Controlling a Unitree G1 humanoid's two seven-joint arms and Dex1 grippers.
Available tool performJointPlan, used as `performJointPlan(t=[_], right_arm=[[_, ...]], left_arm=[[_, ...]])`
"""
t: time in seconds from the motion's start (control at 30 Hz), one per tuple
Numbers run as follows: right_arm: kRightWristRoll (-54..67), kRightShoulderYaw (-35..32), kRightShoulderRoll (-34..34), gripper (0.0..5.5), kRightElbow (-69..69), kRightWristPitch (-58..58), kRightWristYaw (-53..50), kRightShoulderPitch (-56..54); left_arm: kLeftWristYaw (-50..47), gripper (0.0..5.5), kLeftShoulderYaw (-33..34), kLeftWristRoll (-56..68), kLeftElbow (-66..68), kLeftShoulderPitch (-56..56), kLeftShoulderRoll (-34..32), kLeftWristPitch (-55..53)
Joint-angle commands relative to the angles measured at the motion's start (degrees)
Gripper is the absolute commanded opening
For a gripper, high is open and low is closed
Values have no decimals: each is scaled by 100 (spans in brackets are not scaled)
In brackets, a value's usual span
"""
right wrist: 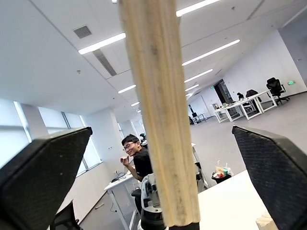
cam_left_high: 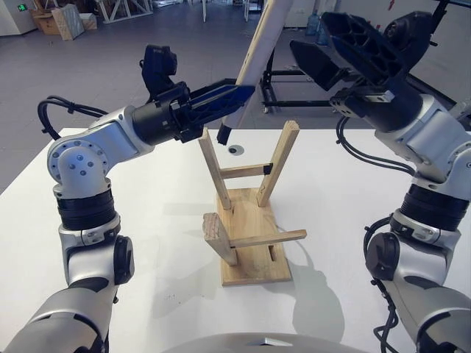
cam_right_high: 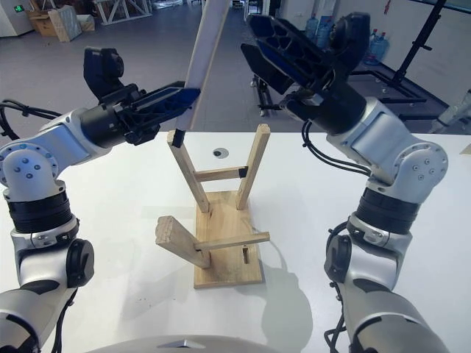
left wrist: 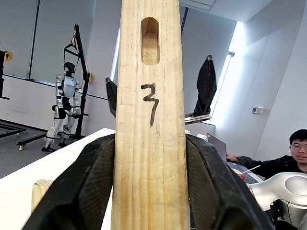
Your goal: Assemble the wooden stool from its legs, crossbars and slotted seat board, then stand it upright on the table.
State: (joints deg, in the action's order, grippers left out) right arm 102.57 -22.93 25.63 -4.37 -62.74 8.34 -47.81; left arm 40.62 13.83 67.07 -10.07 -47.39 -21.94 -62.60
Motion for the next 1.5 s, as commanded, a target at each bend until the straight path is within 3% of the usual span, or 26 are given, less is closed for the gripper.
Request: performJointPlan(t=[0.03,0.37,0.83,1.33,1.5], right_arm=[[269,191,59,540,274,282,-214,-298],[942,646,-136,540,-472,905,-452,60],[519,851,-85,540,-320,1219,-138,-24],[546,919,-57,251,-469,1341,-140,59],[513,897,28,234,-526,1327,-54,125]], left_arm=[[81,205,-120,178,-120,19,-64,-32],[5,205,-369,246,-133,83,-42,45],[122,205,-603,221,-417,325,-182,55],[153,205,-684,76,-404,338,-213,172],[220,205,-759,-2,-404,328,-242,210]])
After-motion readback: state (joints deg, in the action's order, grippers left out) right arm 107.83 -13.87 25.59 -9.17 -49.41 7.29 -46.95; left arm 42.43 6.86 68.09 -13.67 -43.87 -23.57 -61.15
